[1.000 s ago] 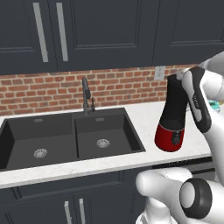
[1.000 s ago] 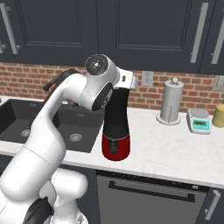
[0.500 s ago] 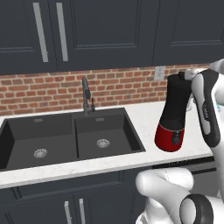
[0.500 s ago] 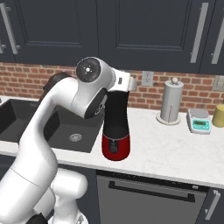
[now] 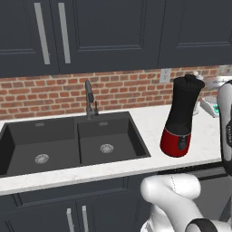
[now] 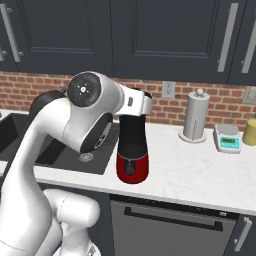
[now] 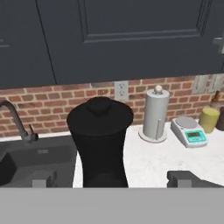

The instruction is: Close the lid blender by securely placing the lid on top.

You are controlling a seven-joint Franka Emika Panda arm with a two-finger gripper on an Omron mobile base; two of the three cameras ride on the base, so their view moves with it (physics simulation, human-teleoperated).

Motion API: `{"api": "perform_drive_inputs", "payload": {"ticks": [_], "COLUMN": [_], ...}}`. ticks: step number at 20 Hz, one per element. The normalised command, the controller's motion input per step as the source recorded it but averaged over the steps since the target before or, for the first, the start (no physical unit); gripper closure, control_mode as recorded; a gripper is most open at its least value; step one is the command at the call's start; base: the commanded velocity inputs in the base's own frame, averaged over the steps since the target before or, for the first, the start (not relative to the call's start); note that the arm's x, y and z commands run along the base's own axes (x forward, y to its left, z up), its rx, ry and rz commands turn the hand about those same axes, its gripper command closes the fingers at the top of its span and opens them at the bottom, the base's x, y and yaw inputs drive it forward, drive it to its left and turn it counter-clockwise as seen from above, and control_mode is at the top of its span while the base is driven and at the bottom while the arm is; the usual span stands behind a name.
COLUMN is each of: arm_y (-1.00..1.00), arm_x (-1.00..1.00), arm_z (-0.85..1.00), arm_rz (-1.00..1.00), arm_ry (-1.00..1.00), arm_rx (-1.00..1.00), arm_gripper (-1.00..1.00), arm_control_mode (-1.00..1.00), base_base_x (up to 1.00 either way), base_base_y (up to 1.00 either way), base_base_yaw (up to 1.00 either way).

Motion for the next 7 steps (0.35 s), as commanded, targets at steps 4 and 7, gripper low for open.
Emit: {"api": "perform_drive_inputs", "payload": {"ticks": [4, 7], "arm_y": [-0.02, -0.14], "arm_x": [-0.91, -0.91], "arm_z": [0.0, 0.0], "arm_rz": [0.03, 0.04], "arm_ry": [-0.08, -0.12], "arm_rx": [0.0, 0.0], "arm_gripper": [-1.0, -1.0], "arm_control_mode": [-1.0, -1.0], "base_base_x": [0.0, 0.0], "base_base_y": [0.0, 0.0], "base_base_yaw": [0.0, 0.0]}}
